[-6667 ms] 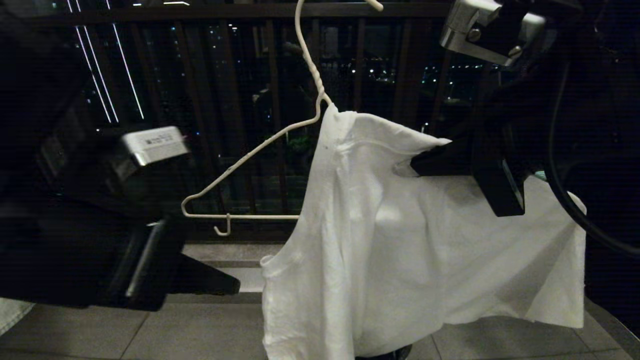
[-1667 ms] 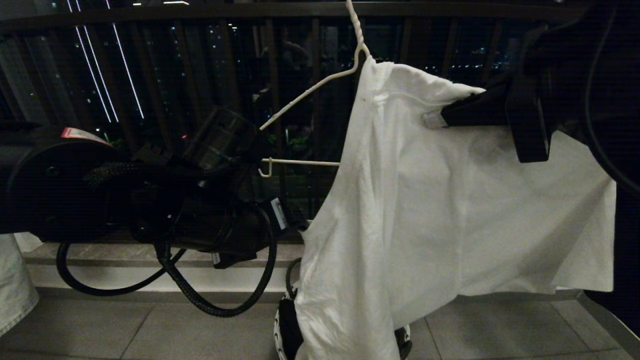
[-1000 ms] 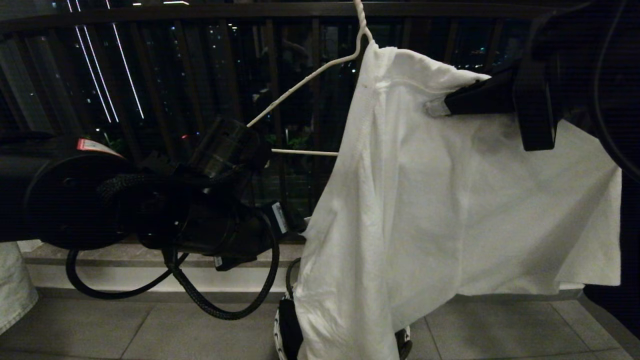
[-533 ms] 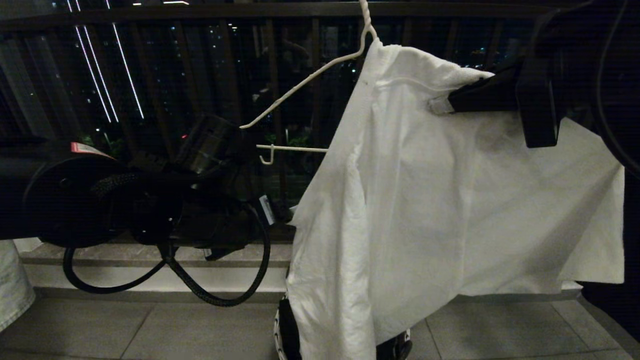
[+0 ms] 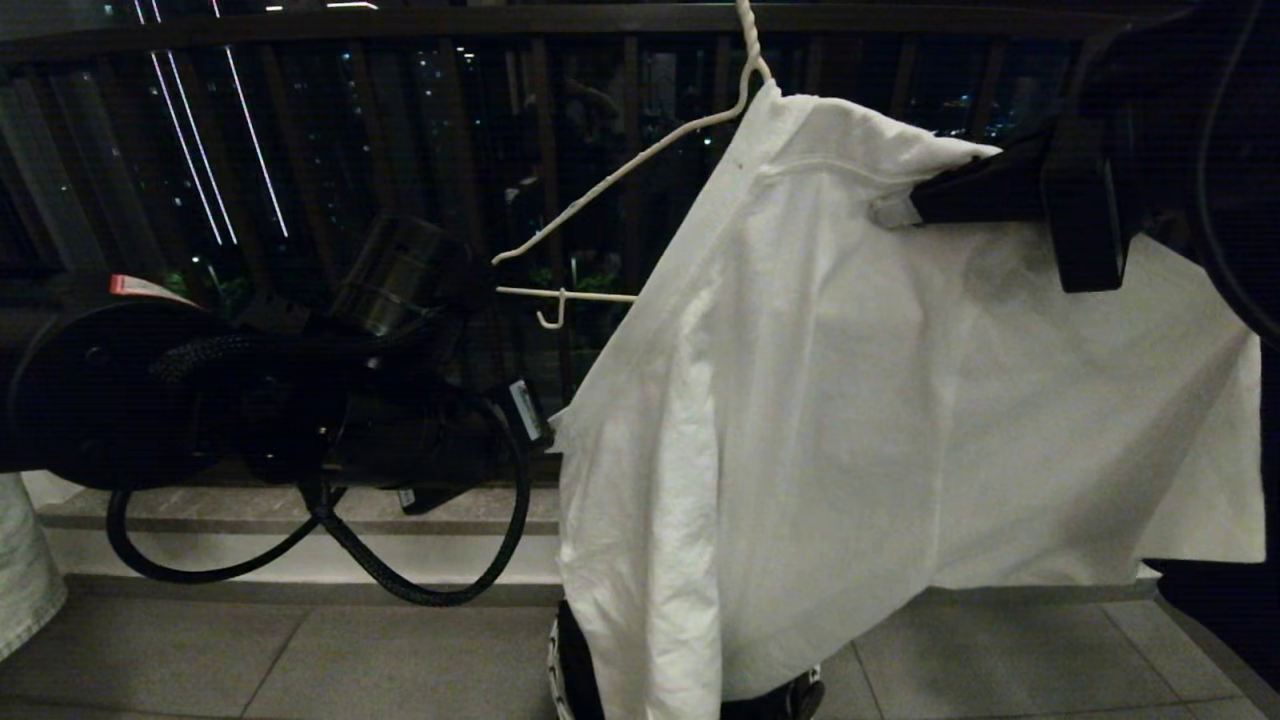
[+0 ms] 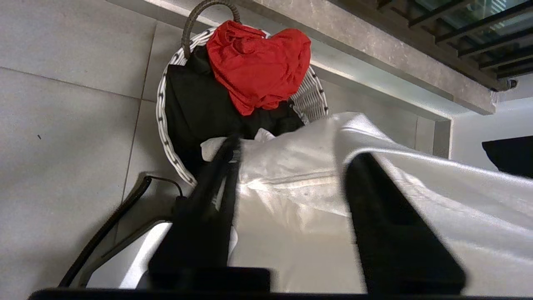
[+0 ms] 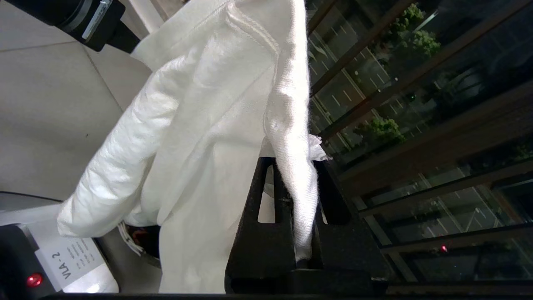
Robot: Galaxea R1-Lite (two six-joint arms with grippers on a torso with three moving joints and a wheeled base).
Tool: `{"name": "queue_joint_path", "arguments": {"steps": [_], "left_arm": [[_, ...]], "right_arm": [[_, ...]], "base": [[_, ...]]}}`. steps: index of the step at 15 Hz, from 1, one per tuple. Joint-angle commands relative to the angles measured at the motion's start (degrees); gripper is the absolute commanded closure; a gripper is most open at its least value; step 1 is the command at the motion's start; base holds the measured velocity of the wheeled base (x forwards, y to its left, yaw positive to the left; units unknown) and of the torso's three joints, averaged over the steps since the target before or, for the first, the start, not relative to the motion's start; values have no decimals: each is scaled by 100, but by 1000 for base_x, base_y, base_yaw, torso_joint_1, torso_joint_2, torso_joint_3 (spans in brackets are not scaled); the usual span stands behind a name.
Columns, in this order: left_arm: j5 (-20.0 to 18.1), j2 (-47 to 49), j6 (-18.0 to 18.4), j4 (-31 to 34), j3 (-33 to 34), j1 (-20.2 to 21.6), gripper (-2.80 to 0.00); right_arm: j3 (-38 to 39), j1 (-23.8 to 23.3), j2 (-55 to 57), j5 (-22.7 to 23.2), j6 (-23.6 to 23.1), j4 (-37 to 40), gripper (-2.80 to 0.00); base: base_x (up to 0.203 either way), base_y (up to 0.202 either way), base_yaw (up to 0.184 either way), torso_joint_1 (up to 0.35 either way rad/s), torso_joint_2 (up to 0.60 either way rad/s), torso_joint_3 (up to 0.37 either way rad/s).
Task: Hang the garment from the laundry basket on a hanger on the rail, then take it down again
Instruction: Hang the clothes on the clothes rack
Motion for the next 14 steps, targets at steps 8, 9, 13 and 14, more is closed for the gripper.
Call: {"name": "queue_joint_path", "arguments": {"steps": [8, 9, 13, 14], "left_arm": [[-17, 85, 269, 11, -122, 581, 0], [-17, 125, 271, 12, -137, 609, 0], [-17, 175, 297, 11, -171, 651, 0], [-17, 188, 298, 11, -178, 680, 0]], "right_arm": [[74, -150, -279, 82, 111, 36, 0], [113, -162, -333, 107, 109, 36, 0], [264, -200, -494, 139, 109, 36, 0], [256, -200, -500, 156, 109, 36, 0]], "base": [[0, 0, 0, 0, 0, 0], [0, 0, 0, 0, 0, 0], [0, 0, 0, 0, 0, 0], [0, 0, 0, 0, 0, 0]]}}
